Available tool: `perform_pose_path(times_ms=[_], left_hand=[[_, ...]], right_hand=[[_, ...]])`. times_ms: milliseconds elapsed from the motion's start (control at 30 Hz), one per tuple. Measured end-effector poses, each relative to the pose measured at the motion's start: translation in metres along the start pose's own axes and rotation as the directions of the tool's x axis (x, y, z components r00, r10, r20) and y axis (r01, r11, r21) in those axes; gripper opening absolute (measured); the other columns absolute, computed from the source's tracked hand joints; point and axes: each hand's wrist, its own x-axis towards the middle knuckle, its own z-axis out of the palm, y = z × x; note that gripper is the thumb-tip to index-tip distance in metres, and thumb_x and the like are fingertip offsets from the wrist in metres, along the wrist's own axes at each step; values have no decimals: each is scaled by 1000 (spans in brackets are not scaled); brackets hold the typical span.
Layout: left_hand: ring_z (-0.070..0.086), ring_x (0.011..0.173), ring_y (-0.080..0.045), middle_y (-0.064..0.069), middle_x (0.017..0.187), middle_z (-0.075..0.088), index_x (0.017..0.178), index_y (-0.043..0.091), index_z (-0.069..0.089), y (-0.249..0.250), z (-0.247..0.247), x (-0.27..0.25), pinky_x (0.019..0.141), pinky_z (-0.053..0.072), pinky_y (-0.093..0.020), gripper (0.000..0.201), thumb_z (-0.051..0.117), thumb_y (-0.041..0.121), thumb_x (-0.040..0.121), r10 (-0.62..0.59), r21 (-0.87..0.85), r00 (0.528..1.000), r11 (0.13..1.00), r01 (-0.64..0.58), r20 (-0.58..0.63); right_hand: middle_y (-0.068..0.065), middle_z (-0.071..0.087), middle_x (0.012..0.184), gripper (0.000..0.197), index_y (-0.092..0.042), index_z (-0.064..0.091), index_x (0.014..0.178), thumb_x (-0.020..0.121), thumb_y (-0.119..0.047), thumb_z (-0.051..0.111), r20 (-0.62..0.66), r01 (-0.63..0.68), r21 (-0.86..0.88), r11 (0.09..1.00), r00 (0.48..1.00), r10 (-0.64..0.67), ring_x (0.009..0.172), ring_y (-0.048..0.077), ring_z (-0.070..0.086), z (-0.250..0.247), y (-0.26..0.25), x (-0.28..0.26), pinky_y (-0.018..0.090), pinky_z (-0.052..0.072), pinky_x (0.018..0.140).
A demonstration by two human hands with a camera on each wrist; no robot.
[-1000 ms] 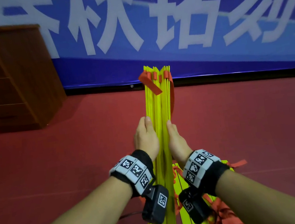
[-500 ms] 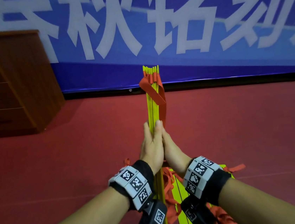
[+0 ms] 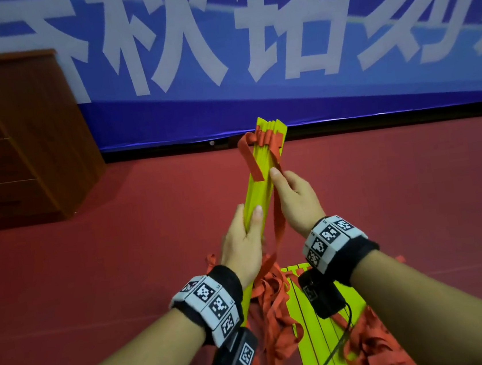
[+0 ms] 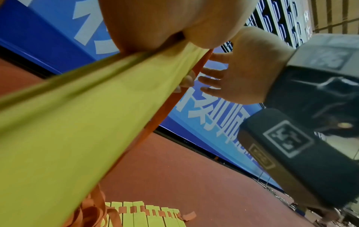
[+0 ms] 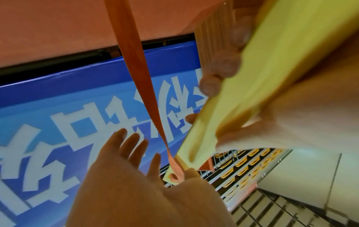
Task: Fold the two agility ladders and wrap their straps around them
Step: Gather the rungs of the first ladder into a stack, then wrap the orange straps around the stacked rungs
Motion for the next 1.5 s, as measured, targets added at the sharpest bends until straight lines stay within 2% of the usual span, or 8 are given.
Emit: perform_pose_path(times_ms=[167, 267, 467, 700, 800, 967, 1267, 1500], left_hand=[[64, 108, 0, 6, 117, 68, 153, 22, 39, -9, -11, 14, 92, 46, -16, 63, 36, 60, 102, -85, -61, 995, 995, 82, -51], [69, 102, -34, -18, 113, 69, 139, 23, 48, -15, -15, 25, 93, 55, -48, 86, 31, 88, 85, -118, -134, 984, 986, 100, -132], [57, 55, -17, -9, 77, 61, 128, 22, 51, 10, -29, 39, 53, 48, -25, 37, 39, 49, 106, -188, -255, 944, 960, 118, -271], [31, 150, -23, -7, 164, 32, 160, 13, 23, 21, -41, 54, 114, 25, -25, 66, 34, 51, 107, -189, -279, 905, 957, 82, -382], [48, 137, -25, -11, 153, 49, 159, 15, 28, 26, -48, 61, 105, 35, -25, 62, 36, 48, 108, -218, -347, 857, 937, 49, -468], [56, 46, -16, -1, 66, 57, 137, 21, 49, 28, -55, 70, 59, 48, -33, 48, 36, 54, 105, -274, -479, 808, 878, -12, -521], [52, 43, -13, -4, 69, 53, 145, 18, 39, 21, -82, 84, 49, 43, -25, 51, 37, 52, 106, -358, -604, 757, 795, -59, -546], [69, 98, -24, -5, 112, 63, 143, 14, 45, 23, -76, 63, 91, 55, -36, 66, 66, 50, 92, -182, -578, 880, 807, -120, -438]], right_hand=[[-5, 63, 71, 32, -18, 53, 86, 103, -45, 51, -52, -28, 133, 991, 998, 35, 69, 13, 61, 1, 1, 1, 51, 55, 84], [-4, 52, 71, 8, -34, 51, 105, 100, -41, 53, 64, -10, 69, 998, 998, 5, 64, 15, 53, 3, 9, -1, 60, 56, 79], [2, 53, 71, 56, -60, 34, 140, 109, -13, 36, 474, 39, 35, 999, 879, -51, 61, 20, 61, 10, 6, -13, 53, 62, 74], [18, 65, 115, 69, -51, -7, 157, 108, -31, 38, 665, 281, -304, 910, 747, -9, 102, 36, 63, 14, 15, -43, 46, 48, 97], [8, 51, 126, 72, -55, -22, 151, 103, -52, 32, 688, 294, -370, 881, 724, 48, 125, 35, 52, 18, 18, -60, 48, 37, 109], [7, 46, 116, 85, -64, -23, 146, 93, -50, 42, 711, 304, -351, 886, 702, 41, 102, 35, 59, 16, 17, -78, 45, 46, 98], [7, 66, 88, 107, -50, -23, 153, 89, -61, 63, 690, 417, -518, 747, 720, 76, 97, 39, 66, 15, 36, -101, 40, 46, 74], [-2, 52, 84, 74, -37, -3, 160, 105, -40, 46, 600, 418, -450, 789, 796, -79, 91, 41, 62, 15, 40, -93, 41, 41, 73]])
